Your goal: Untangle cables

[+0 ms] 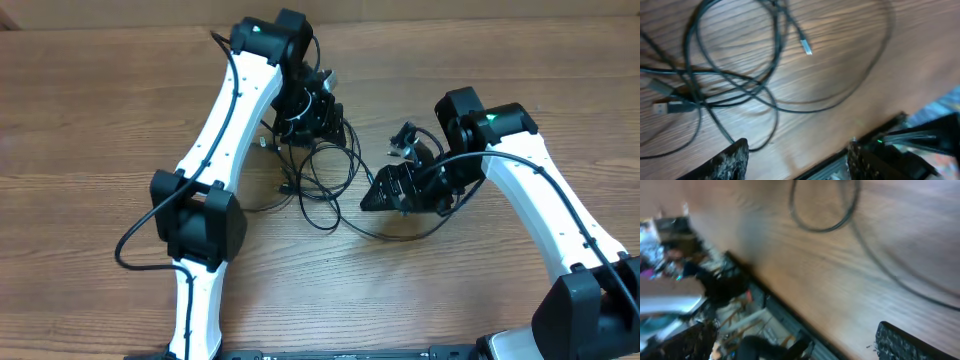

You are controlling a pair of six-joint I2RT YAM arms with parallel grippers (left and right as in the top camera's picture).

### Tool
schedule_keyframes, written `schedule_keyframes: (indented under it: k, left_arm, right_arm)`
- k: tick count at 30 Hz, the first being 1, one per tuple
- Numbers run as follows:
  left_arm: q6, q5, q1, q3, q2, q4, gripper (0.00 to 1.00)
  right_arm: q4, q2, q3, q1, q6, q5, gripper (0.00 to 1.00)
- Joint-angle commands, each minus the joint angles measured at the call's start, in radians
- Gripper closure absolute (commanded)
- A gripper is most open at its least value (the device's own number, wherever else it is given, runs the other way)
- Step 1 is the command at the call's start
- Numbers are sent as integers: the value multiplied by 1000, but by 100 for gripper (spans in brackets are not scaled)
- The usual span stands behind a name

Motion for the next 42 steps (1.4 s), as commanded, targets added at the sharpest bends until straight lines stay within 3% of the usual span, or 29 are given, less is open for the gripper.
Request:
schedule_keyframes:
  k: [1, 10, 42]
  left_arm:
    - [-34, -149, -31, 4, 33, 4, 37]
    - [-146, -443, -58, 0, 53, 24, 38]
    - [-134, -316, -64, -295, 76, 395, 39]
  right_arm:
    - [53, 2, -5, -22, 196, 209, 0]
    - [128, 2, -5, -93, 331, 390, 0]
    - [186, 2, -5, -124, 330, 404, 0]
